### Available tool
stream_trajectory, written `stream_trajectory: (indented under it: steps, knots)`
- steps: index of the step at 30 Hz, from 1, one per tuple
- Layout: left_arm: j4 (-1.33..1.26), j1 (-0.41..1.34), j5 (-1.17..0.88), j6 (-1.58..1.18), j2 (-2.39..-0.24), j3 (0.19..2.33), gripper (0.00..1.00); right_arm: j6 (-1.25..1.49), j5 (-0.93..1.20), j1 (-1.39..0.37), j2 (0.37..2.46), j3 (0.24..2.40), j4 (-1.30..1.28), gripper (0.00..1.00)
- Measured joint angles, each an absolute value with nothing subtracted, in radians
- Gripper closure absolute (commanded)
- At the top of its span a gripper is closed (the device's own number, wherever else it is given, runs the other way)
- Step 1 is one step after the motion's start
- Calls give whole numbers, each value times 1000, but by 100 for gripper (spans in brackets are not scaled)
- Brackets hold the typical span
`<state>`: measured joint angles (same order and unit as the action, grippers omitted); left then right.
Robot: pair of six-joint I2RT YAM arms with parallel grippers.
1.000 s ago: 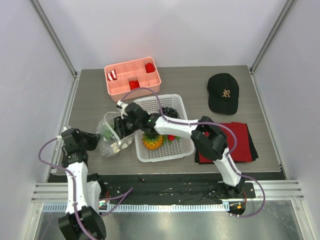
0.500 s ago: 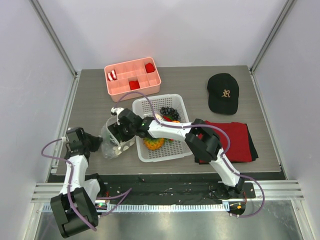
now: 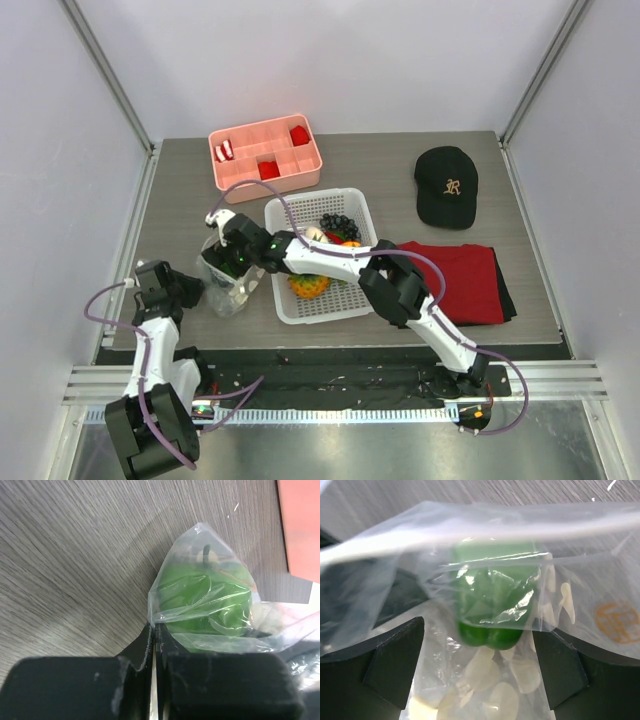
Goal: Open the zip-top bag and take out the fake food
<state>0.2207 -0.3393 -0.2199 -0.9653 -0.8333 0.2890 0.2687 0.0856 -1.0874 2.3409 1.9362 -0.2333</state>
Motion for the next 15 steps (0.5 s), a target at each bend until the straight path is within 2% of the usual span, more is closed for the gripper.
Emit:
stream_trajectory:
  steps: [5, 8, 9, 11, 12, 13, 15]
  knots:
    - [221, -334, -221, -963, -831, 289, 100, 215, 52, -1087, 2402, 1942, -207, 4]
    - [231, -333, -222, -950, -818, 292, 84, 203, 43, -1087, 2417, 1940, -202, 4]
    - [251, -332, -216, -941, -810, 302, 64, 199, 39, -1087, 2417, 1935, -194, 4]
    - [299, -330, -196, -931, -800, 345, 48, 192, 36, -1087, 2417, 1929, -178, 3]
    - [313, -329, -184, -916, -796, 366, 45, 191, 35, -1087, 2417, 1924, -171, 3]
    - [336, -329, -165, -910, -793, 398, 47, 189, 36, -1086, 2415, 1916, -163, 3]
    - [367, -329, -126, -905, -791, 472, 54, 186, 39, -1082, 2411, 1901, -144, 4]
